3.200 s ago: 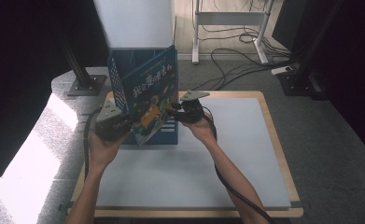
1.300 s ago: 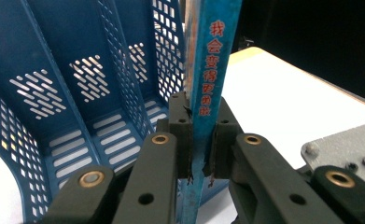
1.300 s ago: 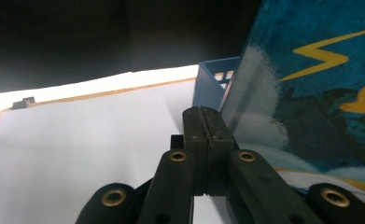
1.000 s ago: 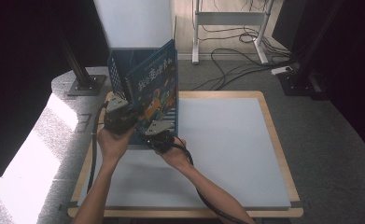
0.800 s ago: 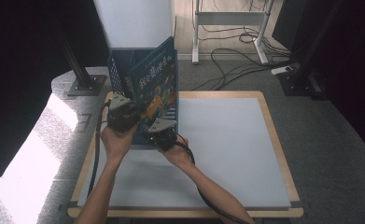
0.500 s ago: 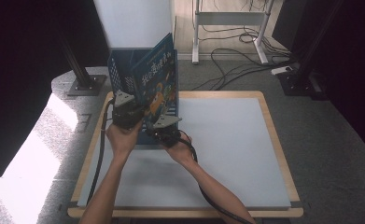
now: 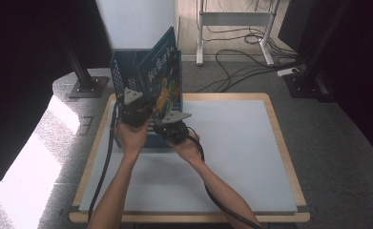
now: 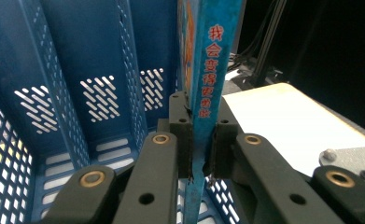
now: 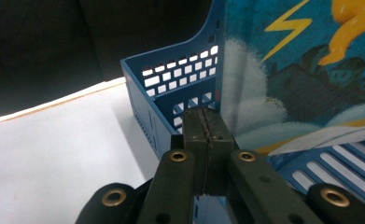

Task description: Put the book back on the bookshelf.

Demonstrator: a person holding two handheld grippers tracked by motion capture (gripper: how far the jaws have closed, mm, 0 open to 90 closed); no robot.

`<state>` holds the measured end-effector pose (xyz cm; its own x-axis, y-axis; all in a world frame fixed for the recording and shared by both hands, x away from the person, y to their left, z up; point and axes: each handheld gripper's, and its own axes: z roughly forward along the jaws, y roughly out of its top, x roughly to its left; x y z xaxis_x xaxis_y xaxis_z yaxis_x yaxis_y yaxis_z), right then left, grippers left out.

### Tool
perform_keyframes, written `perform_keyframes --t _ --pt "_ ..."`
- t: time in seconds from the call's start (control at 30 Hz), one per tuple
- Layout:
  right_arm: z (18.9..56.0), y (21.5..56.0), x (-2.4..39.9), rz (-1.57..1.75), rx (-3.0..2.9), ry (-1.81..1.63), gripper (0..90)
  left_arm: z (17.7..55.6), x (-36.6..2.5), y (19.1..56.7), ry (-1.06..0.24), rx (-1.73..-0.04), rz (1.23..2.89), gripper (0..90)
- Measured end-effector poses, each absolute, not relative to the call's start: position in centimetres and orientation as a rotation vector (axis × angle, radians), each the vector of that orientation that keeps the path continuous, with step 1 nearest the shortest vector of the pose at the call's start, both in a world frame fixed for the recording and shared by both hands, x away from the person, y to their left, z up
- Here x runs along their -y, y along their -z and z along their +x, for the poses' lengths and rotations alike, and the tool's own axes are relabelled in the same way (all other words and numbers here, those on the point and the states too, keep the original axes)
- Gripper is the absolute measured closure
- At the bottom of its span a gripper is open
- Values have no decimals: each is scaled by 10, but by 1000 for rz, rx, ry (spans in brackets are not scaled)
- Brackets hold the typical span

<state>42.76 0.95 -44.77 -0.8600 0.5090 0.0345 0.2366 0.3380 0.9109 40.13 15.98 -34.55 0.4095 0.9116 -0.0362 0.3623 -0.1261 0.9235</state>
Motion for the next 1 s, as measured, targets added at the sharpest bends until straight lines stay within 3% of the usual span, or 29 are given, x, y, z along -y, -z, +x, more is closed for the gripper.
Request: perform_keyframes --t 0.83,0.93,1.0 --pt "433 463 6 781 -2356 -1571 882 408 -155 365 -683 -1177 1652 831" --pt "436 463 12 822 -2339 -1577 786 407 -156 368 -654 -1196 1659 831" --pt "438 463 13 810 -2377 -1628 780 410 -156 374 -647 -1206 1681 832"
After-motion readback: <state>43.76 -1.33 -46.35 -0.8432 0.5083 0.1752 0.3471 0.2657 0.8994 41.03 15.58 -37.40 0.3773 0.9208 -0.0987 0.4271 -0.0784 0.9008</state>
